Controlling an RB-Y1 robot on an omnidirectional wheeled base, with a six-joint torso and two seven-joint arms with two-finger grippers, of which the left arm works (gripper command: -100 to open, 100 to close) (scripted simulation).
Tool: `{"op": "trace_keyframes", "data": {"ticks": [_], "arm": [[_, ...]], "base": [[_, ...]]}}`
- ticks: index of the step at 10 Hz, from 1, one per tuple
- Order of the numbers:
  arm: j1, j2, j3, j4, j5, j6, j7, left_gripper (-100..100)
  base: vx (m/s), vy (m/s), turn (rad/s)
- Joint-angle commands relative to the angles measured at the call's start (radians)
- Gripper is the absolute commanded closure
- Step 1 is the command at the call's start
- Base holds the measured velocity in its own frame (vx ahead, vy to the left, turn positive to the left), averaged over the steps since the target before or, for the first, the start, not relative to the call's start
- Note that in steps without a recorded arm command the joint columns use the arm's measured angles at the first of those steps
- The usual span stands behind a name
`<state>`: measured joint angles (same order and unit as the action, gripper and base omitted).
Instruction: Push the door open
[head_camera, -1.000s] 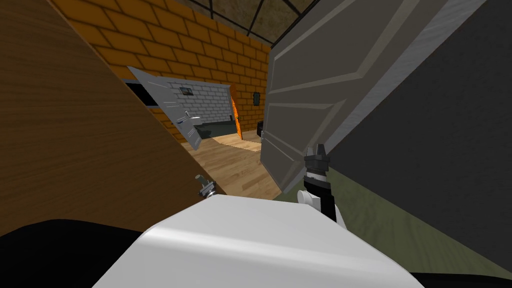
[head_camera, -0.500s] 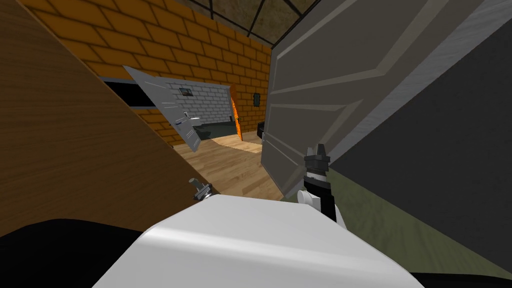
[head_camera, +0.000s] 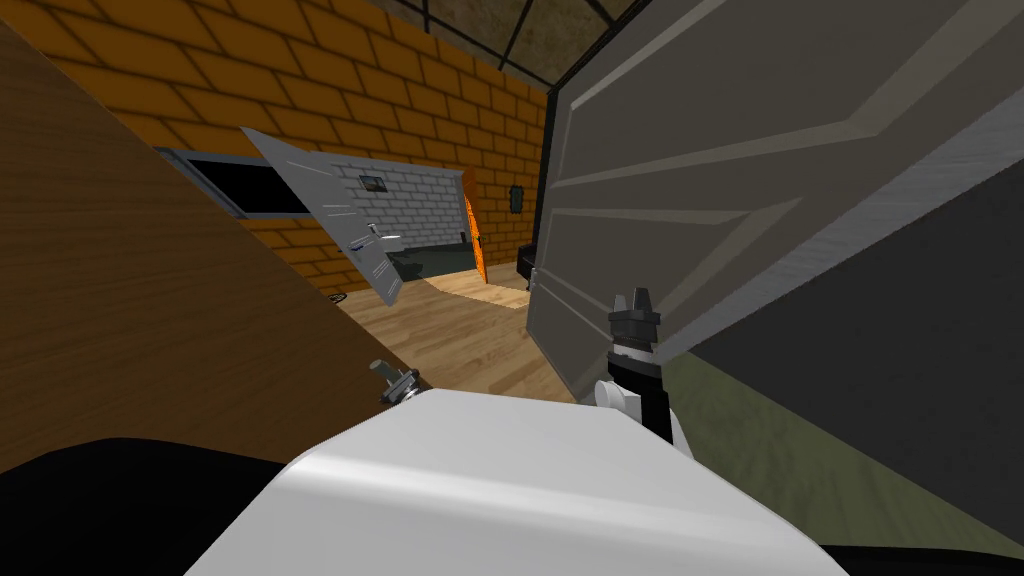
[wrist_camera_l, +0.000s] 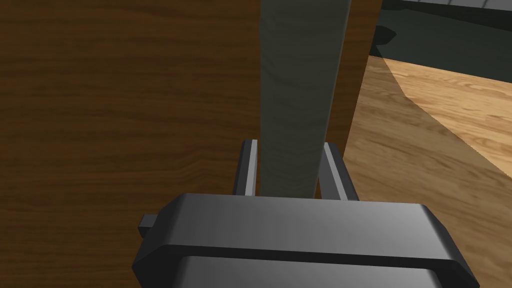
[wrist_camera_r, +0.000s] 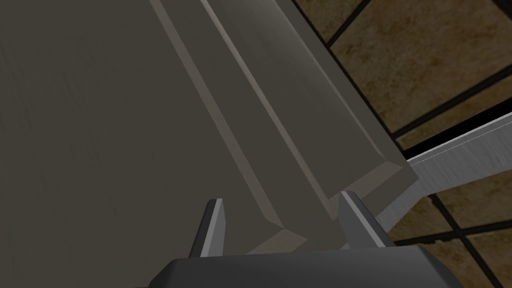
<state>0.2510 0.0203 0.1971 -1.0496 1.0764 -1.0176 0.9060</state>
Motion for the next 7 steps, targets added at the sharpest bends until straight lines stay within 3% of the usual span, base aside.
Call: {"op": "trace_keyframes", "data": {"ticks": [1, 7], "arm": [[-0.006, 0.015, 0.032, 0.004, 0.002, -0.004, 0.003, 100], [-0.02, 0.013, 0.125, 0.018, 0.005, -0.004, 0.003, 100]], "base": [[0.137, 0.117, 0.029], [0.096, 0.088, 0.022]]}}
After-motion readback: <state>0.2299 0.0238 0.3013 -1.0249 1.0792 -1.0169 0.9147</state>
